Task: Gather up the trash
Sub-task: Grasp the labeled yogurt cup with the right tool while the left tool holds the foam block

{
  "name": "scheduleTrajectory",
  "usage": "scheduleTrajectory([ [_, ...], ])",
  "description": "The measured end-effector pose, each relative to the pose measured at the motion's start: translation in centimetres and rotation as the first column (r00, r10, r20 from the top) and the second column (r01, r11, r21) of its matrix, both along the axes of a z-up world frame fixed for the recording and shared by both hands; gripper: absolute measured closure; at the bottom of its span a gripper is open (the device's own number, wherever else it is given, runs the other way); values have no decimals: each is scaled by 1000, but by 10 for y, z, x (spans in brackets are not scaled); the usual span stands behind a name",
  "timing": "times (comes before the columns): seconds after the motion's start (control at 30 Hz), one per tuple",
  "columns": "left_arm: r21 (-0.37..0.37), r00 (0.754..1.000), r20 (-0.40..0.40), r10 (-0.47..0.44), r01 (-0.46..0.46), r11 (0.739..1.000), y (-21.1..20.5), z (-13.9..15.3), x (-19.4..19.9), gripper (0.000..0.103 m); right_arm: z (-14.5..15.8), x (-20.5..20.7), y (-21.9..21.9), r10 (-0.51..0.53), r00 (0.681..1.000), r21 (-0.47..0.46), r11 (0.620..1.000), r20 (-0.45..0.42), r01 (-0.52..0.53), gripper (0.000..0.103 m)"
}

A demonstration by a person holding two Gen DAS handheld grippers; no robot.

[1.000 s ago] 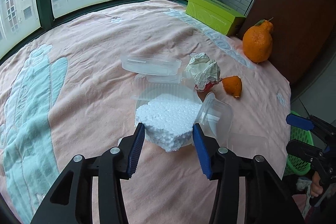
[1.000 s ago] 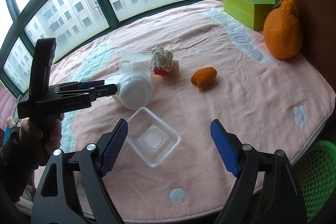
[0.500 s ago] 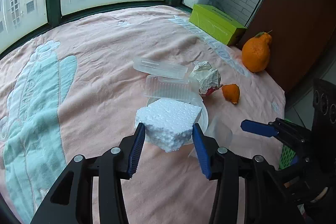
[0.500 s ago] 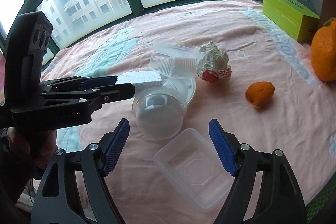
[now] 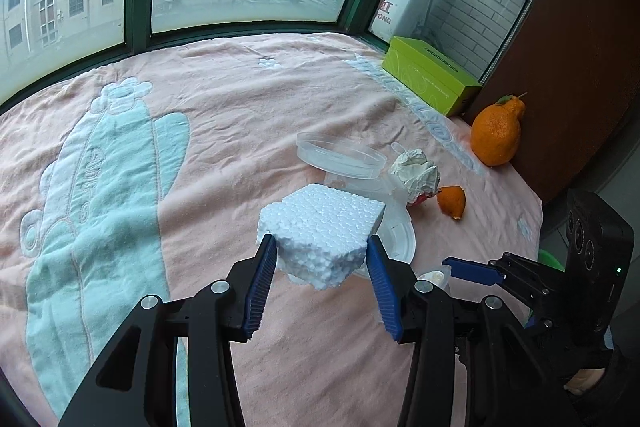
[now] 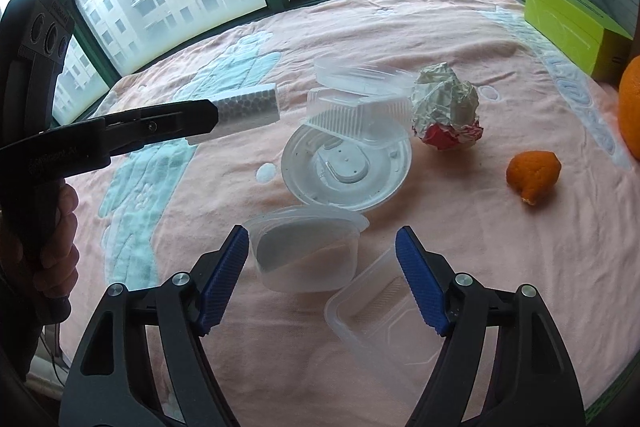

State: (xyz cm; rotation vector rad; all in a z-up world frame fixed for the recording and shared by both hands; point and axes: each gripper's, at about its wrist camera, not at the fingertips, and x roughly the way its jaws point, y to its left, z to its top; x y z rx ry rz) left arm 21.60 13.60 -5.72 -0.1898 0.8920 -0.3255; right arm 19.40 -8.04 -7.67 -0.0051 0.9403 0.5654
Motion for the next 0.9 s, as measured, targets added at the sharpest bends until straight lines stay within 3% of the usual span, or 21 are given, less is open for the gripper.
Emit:
scheduleTrajectory([
  [0.63,-15,998,-27,54,-54,998,25,-13,-17,58,-4,-22,19,88,996,-26,996,-5,-88,29],
  [0.9,-18,997,-36,65,-66,998,29,-16,-22,58,-9,-18,25,31,999,-43,999,-7,-31,30],
])
